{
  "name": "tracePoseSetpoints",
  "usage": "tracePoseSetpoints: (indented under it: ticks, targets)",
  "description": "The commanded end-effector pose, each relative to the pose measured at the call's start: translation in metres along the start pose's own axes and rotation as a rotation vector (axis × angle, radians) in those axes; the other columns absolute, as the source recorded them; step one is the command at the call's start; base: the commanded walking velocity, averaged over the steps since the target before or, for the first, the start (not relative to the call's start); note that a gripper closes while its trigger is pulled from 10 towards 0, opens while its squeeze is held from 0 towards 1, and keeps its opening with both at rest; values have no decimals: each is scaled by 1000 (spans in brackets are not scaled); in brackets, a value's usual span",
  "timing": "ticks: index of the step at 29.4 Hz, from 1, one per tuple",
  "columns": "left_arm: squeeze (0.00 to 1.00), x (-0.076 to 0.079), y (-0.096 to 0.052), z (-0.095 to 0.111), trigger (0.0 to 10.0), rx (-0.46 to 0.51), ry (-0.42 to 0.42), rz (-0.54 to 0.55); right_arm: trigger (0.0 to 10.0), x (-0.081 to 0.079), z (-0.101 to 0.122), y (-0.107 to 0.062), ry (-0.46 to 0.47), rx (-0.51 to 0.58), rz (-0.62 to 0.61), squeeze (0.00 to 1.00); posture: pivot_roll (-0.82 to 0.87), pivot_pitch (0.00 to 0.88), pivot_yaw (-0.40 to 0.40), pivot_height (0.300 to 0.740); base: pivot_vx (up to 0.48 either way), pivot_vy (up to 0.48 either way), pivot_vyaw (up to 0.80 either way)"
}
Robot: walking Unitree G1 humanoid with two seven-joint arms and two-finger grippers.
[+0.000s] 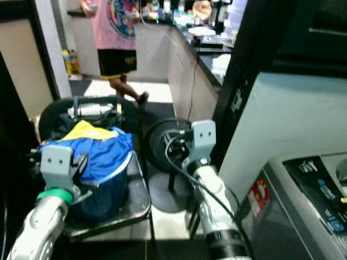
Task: Clothes washing
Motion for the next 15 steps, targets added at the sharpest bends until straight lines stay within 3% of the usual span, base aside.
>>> tracePoseSetpoints:
  ticks: [1, 15]
  targets:
    - [0, -1, -1, -4, 10000, -13, 15, 5, 10000, -2, 2, -1, -7, 2, 11, 0, -25, 3, -3, 740, 0, 0, 0]
    - [0, -7, -2, -8, 10000, -26, 11, 23, 10000, -9, -1, -2, 14, -7, 29, 0, -16, 0, 15, 740, 0, 0, 0]
Point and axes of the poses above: a point about 5 cm out from each wrist's last joint towards the gripper, its own y axis pointing out of the wrist towards the gripper, its own z axis along the axis of the wrist's last joint, x = y × z, the point moved 4 cm from there along y, pointing out of the wrist towards the gripper, and after that the axes turned 6 degrees about -y, right-handed, at the moved point
